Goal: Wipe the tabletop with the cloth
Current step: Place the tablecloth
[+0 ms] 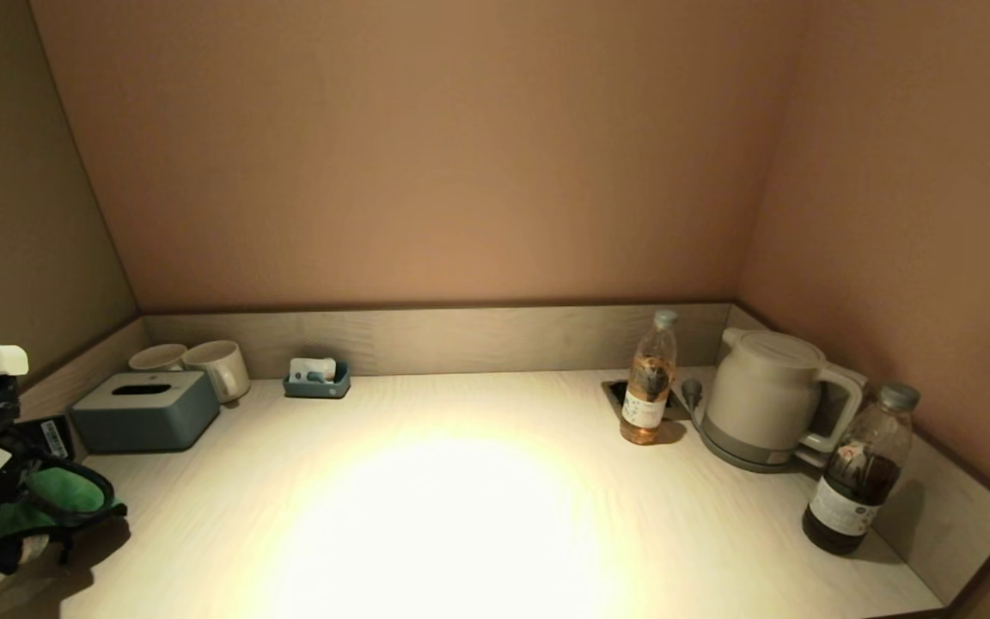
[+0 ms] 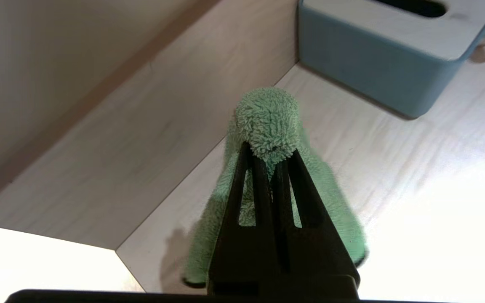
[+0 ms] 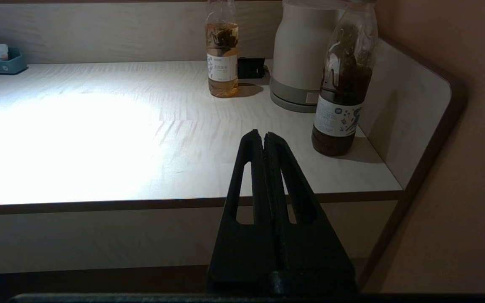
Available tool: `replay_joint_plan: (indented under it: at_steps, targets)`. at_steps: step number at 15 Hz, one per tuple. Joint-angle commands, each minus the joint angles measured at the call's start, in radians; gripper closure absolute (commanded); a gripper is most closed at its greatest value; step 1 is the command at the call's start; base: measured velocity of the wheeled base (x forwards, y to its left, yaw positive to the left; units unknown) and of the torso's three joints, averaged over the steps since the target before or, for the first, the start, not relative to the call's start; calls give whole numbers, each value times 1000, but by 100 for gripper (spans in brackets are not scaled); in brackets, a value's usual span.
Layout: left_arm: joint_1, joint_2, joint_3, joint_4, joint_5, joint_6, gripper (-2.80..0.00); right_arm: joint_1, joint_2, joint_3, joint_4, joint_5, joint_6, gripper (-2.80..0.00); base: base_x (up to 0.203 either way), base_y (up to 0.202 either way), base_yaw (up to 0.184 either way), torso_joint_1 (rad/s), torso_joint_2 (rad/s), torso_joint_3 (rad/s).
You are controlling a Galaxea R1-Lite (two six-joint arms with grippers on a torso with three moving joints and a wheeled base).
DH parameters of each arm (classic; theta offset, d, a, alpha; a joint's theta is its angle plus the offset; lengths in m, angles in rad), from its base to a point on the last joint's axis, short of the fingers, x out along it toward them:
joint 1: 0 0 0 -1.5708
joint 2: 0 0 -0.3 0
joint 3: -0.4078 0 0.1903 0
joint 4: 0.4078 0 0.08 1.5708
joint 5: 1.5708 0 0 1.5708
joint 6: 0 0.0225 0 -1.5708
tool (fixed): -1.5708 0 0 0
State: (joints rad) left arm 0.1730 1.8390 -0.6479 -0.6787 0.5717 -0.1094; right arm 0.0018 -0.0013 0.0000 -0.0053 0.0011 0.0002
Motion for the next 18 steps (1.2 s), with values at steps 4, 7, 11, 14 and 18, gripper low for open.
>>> replay_joint_plan:
  at_steps: [4,7,11,14,18]
  targets:
    - [31,31,-1,-4,4,2,0,1,1,0,0,0,0,0,0,0,0,0,0,0]
    - [74,39,-13,-4,2,10,0,1,1,0,-1,0,0,0,0,0,0,0,0,0]
    - [97,60,-15,-4,1,10,0,1,1,0,-1,0,0,0,0,0,0,0,0,0]
    - [99,74,-27,-4,-1,4,-280,0,1,0,-1,0,0,0,0,0,0,0,0,0]
    - [99,72,-27,-4,0,0,-280,1,1,0,1,0,0,0,0,0,0,0,0,0]
